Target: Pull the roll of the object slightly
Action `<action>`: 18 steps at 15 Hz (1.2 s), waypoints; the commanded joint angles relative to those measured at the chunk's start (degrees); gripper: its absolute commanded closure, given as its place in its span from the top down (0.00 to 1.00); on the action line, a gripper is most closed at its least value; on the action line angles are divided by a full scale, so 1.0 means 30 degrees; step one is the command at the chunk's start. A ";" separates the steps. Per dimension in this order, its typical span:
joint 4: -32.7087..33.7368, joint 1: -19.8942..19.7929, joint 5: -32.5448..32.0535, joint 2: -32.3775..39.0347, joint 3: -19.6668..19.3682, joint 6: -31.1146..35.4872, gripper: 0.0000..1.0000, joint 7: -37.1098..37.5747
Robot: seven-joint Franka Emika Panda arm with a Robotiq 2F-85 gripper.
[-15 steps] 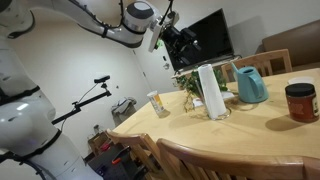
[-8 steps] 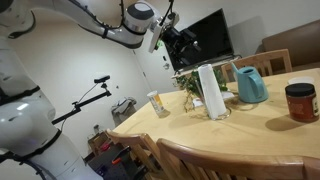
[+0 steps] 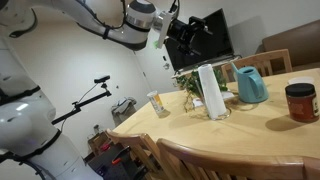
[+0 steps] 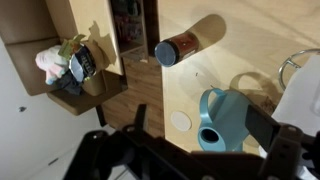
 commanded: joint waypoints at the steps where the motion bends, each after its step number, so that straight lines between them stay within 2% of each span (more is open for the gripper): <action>1: 0.0207 -0.0378 -0.1674 0.0787 -0.0425 0.2754 1.00 -0.1552; 3: 0.0395 -0.0420 -0.1823 0.1438 -0.0461 0.3891 1.00 -0.2571; 6: 0.0501 -0.0436 -0.0918 0.2254 -0.0271 0.4782 1.00 -0.4565; 11: 0.1117 -0.0532 -0.0216 0.3085 -0.0269 0.4513 1.00 -0.6772; 18: 0.2321 -0.0625 0.3560 0.4774 0.0811 0.4745 1.00 -1.0499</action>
